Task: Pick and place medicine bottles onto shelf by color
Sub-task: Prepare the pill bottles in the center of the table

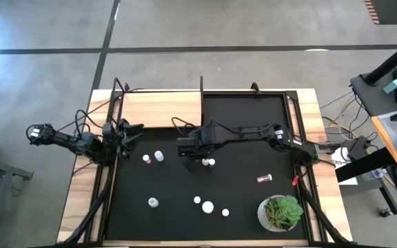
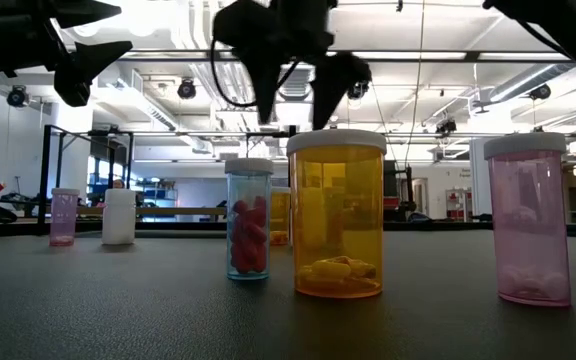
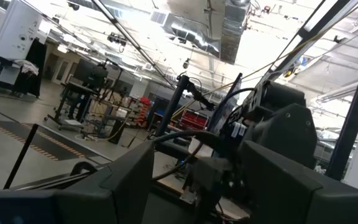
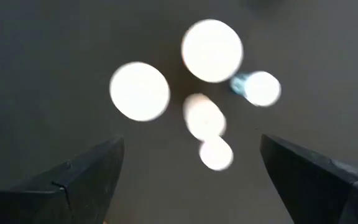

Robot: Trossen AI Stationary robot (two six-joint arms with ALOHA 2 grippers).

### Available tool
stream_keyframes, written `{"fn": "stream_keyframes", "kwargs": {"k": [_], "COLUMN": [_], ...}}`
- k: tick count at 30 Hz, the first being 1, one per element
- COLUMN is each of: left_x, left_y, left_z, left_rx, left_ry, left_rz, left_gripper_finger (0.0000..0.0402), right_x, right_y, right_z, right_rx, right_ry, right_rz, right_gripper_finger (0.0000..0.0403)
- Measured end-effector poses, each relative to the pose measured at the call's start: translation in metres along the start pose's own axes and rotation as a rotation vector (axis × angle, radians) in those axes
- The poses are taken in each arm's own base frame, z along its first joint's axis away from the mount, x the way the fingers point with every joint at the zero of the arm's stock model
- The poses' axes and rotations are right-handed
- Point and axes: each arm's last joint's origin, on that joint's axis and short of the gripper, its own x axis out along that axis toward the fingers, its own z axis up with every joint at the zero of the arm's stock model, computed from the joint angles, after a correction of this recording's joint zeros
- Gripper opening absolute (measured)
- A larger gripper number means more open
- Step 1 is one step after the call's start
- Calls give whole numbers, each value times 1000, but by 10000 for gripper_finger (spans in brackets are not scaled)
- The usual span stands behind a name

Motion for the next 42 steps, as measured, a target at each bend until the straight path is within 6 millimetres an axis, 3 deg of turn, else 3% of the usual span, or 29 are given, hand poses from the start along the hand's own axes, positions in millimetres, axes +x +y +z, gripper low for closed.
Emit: {"fn": "stream_keyframes", "kwargs": {"k": [6,20,31,42], "left_x": [0,0,0,0], "left_y": [0,0,0,0], "left_z": [0,0,0,0], "left_rx": [0,0,0,0], "left_ry": [0,0,0,0], "left_rz": [0,0,0,0], "left_gripper_finger": [228,228,228,228], "right_x": [-7,6,6,30], "right_y": [-3,27,65,89], "right_z": [-12,-60,-92,-104], "right_rx": [-14,-50,-69,-212], "right_ry": [44,82,6,-19], "right_rz": [-51,-88,66,135], "right_gripper_finger": [363,307,276,279]}}
